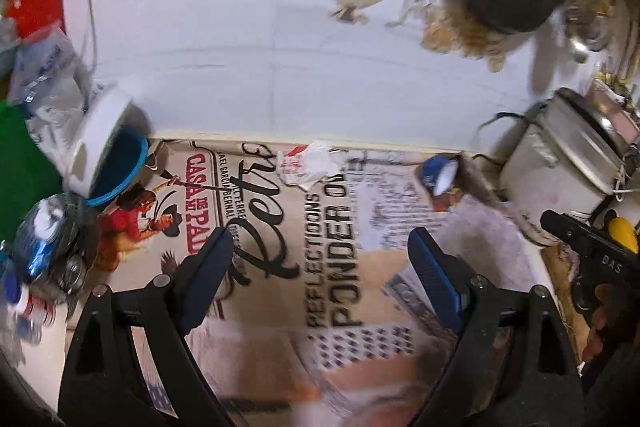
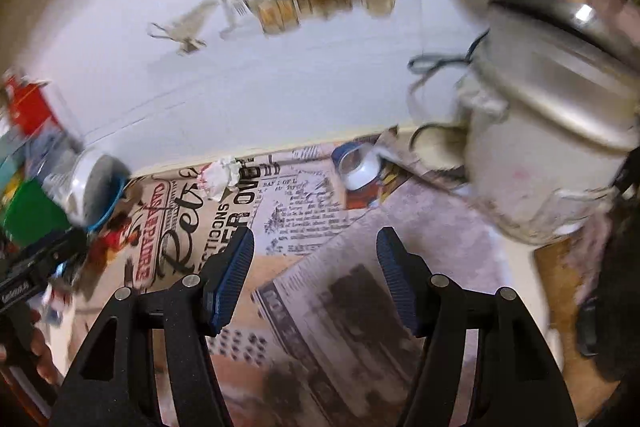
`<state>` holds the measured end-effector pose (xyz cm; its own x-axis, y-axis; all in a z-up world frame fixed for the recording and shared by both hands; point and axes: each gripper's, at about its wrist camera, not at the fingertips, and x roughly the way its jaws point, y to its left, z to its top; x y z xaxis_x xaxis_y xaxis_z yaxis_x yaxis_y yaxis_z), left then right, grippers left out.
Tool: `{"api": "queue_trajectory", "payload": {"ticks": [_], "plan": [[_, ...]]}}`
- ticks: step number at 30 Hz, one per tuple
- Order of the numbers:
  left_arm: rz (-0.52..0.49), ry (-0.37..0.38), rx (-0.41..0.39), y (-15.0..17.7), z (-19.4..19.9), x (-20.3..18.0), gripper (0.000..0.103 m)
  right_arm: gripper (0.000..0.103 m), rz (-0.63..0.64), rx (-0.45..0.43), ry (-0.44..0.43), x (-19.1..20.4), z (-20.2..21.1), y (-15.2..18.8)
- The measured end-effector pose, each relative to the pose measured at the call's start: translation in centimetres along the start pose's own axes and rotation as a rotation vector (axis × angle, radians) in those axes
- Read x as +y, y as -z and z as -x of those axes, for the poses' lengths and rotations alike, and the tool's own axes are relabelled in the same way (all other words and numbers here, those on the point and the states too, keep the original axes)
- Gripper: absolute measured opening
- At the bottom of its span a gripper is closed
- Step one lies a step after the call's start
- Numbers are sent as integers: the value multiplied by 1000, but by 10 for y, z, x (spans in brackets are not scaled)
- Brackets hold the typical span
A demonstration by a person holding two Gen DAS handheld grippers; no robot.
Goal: Collect trash
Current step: 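Grasp the white plastic bag with the left gripper while the right gripper grasps the blue cup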
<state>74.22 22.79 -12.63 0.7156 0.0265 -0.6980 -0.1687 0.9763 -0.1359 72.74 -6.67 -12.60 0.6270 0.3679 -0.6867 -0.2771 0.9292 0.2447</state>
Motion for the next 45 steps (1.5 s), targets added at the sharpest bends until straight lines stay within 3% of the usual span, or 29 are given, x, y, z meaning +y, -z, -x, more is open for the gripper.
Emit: {"api": "queue_trajectory", "payload": {"ticks": [3,11,16,21,23,27,30,33,41,43,45], "plan": [[7,8,19,-9,-34,23,89,60,-45,53,-23,1,-46,-12],[18,31,82,-20,-121,60,89,60,-80,50,124,-4,-150,-44],[-6,41,120,-23,-168,68,89,60,-131,58,208,-20,-195,-57],[-5,82,162,-25,-207,68,89,60,-195,77,226,-38,-220,-64],[-5,92,175,-25,-219,65,89,62,-216,87,205,-41,-225,-65],[-29,100,185,-28,-239,57,89,61,-221,96,242,-45,-230,-64],[-31,114,192,-33,-253,53,89,33,-217,103,220,-48,-225,-59],[-30,113,195,-38,-266,49,88,31,-189,98,205,-45,-211,-53],[-18,167,170,-47,-286,38,69,30,-114,87,134,-28,-152,-32],[-33,181,160,-48,-286,35,49,30,-115,90,107,-25,-138,-28],[-42,184,151,-47,-286,30,45,30,-119,94,88,-23,-123,-20]]}}
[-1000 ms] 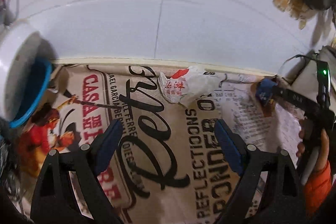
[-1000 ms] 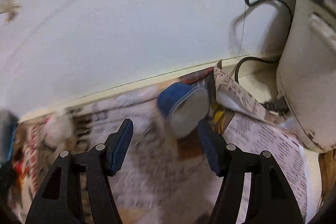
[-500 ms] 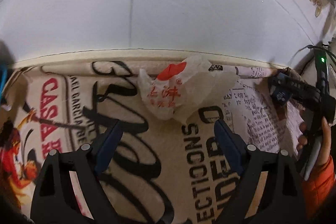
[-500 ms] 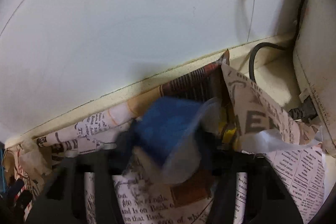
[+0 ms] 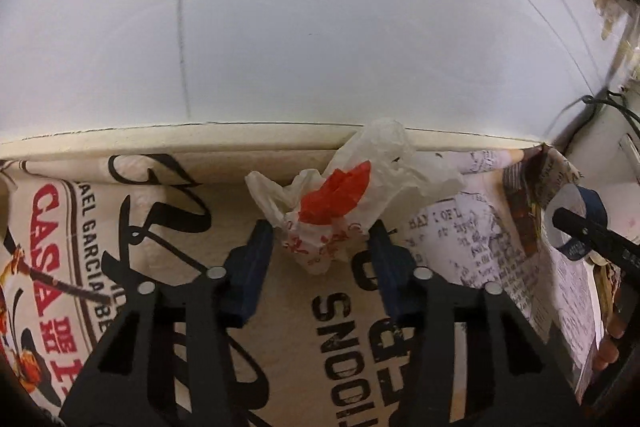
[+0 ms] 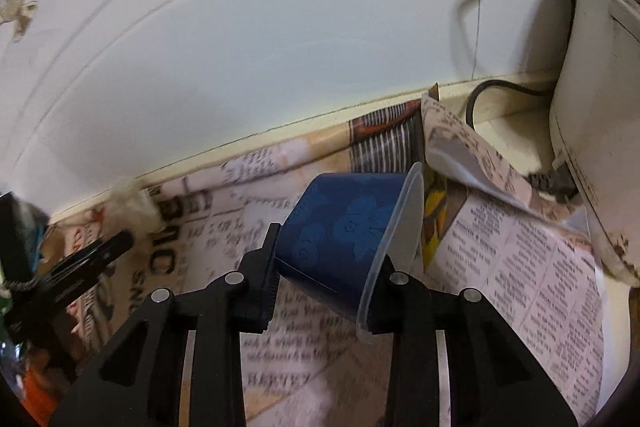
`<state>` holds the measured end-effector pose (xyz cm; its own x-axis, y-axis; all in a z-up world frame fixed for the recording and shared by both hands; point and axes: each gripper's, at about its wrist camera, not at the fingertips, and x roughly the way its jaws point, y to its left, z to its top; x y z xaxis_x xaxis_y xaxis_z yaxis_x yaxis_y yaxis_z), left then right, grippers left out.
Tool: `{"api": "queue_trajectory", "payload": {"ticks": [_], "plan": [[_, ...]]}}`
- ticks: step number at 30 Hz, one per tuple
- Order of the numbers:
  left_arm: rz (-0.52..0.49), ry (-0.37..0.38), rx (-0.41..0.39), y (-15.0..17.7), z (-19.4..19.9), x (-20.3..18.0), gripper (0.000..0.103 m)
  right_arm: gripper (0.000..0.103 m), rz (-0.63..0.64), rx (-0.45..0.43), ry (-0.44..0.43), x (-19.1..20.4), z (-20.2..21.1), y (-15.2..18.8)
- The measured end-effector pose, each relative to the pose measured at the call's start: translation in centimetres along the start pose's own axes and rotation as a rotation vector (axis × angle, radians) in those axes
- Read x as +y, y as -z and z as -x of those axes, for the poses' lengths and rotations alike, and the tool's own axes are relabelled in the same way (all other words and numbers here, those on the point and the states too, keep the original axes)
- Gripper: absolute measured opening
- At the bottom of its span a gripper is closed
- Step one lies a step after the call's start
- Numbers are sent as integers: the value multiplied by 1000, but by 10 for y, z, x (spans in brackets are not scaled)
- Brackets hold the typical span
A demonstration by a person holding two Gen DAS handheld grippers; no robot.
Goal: Collect trash
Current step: 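Grasp the white plastic bag with the left gripper while the right gripper grasps the blue cup, then carry the white bag and blue cup down over the white bucket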
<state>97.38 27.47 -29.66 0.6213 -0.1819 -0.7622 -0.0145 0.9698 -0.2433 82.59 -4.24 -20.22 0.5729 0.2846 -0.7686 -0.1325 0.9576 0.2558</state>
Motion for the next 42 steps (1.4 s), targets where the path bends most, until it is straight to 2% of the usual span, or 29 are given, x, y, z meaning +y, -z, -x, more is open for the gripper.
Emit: {"api": "queue_trajectory", "payload": {"ticks": [4,9,10,14,20,24,28,31,35,42], "plan": [[-3,16,-16,2,10,-8,36,30,8,1,-6,-10,21,10],[-23,-6,-27,8,40,-26,33,30,24,-6,-20,-10,49,11],[-27,-13,-30,11,54,-22,33,30,28,-9,-26,-11,57,11],[-56,-46,-56,20,94,-45,33,30,48,-31,-59,-5,89,10],[-35,-64,-105,45,168,-83,33,30,120,-68,-127,-9,152,21],[15,-98,-153,77,218,-117,33,30,200,-77,-167,-14,193,40],[57,-175,-191,113,254,-148,33,30,267,-68,-222,-10,206,67],[81,-202,-214,140,282,-163,33,30,307,-56,-253,-12,206,81],[105,-209,-214,173,314,-174,33,30,335,-38,-284,-12,210,101],[122,-169,-183,234,351,-184,33,30,317,-16,-316,-7,241,155]]}}
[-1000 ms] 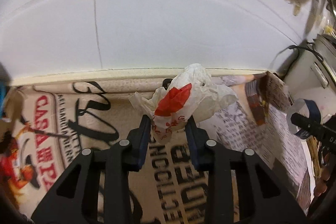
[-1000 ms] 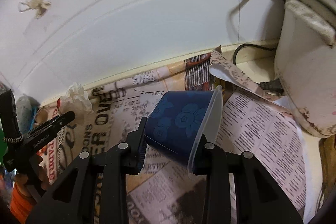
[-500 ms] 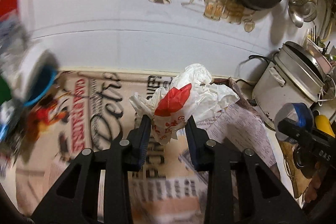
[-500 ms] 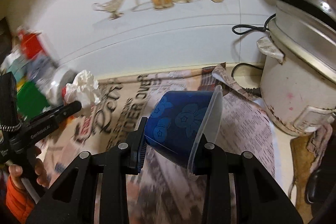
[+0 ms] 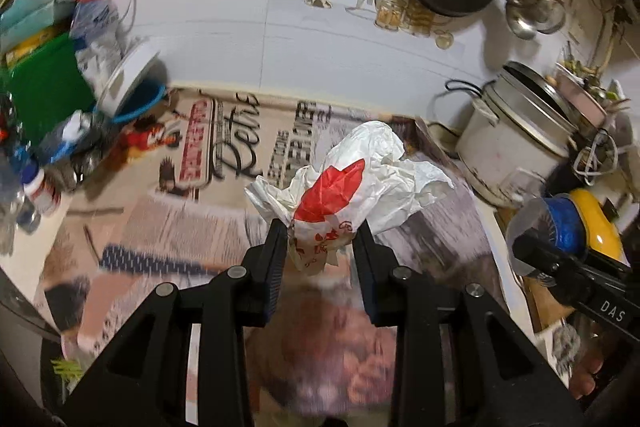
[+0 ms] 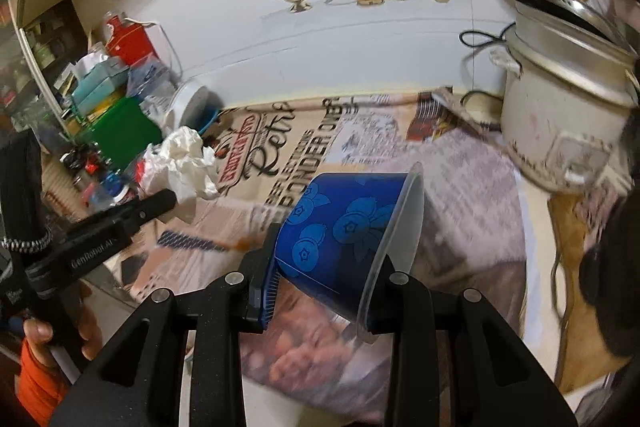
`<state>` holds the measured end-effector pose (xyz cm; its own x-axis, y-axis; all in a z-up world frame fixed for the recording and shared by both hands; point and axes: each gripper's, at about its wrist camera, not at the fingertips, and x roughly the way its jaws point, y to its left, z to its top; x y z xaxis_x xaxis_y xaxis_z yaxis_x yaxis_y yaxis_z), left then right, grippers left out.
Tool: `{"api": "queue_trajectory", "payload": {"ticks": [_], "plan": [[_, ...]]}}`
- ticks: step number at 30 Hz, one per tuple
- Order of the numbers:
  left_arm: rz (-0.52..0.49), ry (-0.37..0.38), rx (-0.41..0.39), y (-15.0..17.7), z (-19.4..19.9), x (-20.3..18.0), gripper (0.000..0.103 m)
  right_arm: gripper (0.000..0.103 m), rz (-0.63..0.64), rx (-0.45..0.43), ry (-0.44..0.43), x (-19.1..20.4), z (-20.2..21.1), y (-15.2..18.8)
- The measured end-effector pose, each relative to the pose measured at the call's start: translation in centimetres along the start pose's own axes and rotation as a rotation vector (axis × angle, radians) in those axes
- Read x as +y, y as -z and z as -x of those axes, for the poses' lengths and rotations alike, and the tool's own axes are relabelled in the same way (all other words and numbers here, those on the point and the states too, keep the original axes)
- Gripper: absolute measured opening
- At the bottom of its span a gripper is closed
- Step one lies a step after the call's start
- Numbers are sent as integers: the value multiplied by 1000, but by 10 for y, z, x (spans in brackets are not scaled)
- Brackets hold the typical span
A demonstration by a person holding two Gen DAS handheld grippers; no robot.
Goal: Collect trash
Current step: 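Carry the white bag and blue cup down over the white bucket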
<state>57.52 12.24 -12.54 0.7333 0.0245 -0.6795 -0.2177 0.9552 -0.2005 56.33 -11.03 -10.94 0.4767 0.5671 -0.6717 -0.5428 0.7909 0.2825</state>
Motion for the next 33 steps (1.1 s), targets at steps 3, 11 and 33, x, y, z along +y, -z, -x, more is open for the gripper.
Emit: {"api": "queue_trajectory", "payload": {"ticks": [3,11,33], "plan": [[-18,14,11,25,19,9,33,30,-17,-4,18,20,12,25],[-91,75,54,101,74,47,33,30,-105,-2,92,73,26,103],[-211,124,337,278,61,37,33,30,-244,222,224,78,27,265]]}}
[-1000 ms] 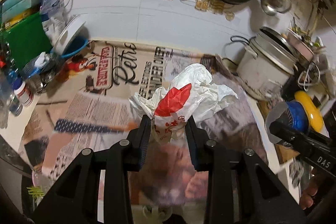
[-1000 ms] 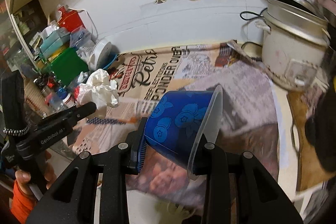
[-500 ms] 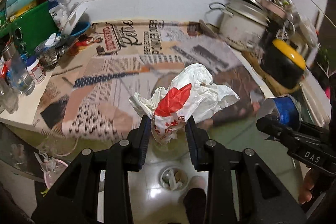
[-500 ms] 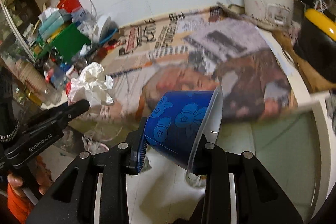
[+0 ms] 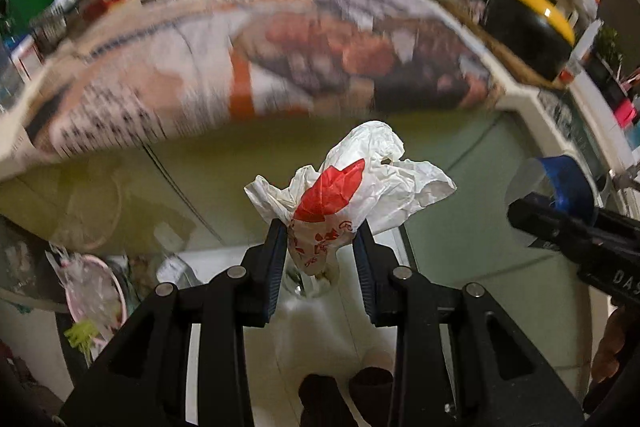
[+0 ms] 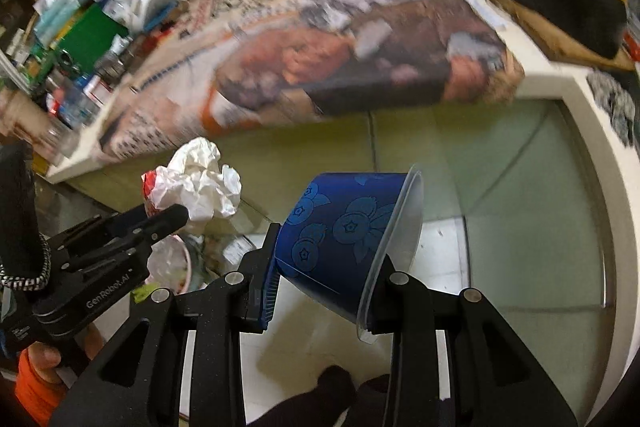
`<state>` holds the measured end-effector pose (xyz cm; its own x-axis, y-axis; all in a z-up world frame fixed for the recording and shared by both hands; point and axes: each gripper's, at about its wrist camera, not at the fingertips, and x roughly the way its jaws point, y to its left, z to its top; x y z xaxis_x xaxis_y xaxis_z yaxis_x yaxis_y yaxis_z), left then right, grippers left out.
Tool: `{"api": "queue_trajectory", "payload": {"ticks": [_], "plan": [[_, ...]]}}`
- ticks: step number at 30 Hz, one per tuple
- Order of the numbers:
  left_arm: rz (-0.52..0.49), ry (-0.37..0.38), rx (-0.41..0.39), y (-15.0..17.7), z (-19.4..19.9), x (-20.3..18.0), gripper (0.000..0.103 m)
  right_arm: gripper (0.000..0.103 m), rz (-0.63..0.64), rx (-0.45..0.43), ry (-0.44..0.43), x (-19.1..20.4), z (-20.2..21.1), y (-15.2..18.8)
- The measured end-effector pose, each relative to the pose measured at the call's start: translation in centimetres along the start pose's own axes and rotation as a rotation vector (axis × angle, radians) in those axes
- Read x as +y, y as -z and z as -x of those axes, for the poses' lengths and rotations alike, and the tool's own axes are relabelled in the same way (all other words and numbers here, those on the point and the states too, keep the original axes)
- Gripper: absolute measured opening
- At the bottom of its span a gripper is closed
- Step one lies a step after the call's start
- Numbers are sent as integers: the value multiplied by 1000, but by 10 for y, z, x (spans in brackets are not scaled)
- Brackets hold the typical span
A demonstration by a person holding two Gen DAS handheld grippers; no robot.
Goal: Collect trash
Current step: 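Carry the white bag and blue cup down over the white bucket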
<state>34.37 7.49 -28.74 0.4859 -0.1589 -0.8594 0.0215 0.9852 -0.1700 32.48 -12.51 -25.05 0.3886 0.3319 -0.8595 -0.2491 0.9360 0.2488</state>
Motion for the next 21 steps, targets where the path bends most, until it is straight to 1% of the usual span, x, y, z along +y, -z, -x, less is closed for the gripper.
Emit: {"api": "queue_trajectory", "payload": {"ticks": [3,8,15,21], "plan": [[3,-19,38,19,-40,-4,33,30,12,22,9,-18,-25,11],[42,-50,61,53,-116,-9,33,30,48,39,-6,-50,-80,31],[138,-70,109,112,-233,4,33,30,45,65,-47,-92,-186,61],[191,-75,198,162,-339,24,33,30,47,83,-77,-109,-276,96]]}}
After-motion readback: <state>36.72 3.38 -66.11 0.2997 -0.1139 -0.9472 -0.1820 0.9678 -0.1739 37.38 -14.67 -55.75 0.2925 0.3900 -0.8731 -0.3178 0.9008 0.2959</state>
